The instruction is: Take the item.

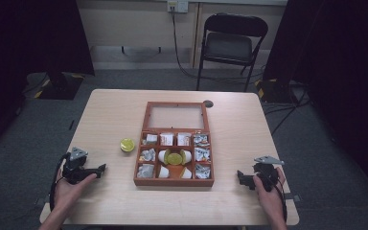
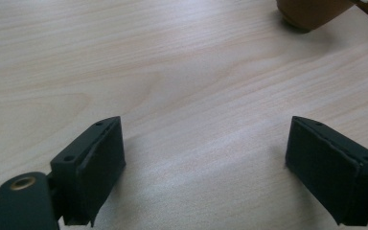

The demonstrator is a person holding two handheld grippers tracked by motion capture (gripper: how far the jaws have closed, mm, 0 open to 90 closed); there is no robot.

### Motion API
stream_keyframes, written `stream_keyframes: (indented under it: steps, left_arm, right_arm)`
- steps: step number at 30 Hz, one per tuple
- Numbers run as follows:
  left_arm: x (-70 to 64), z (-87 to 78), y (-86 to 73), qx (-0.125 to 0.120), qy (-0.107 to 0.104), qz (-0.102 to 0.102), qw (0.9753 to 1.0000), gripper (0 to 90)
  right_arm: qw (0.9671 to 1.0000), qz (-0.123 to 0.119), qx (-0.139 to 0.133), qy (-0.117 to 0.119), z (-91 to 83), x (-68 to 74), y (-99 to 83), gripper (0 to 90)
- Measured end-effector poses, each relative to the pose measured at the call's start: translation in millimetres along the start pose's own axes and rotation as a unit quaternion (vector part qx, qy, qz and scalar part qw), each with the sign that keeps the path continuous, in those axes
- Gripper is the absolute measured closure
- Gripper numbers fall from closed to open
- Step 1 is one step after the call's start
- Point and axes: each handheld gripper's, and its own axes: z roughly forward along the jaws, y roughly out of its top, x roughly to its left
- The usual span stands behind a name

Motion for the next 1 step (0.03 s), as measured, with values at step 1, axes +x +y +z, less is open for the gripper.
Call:
stream_keyframes:
  steps: [1]
  left_arm:
    - [-0.2, -0.3, -0.3, 0.001, 0.002, -0.001, 1.0, 11.8]
  right_arm:
    - [1.0, 0.0, 0.0, 0.0, 0.0, 0.0, 0.0, 0.0]
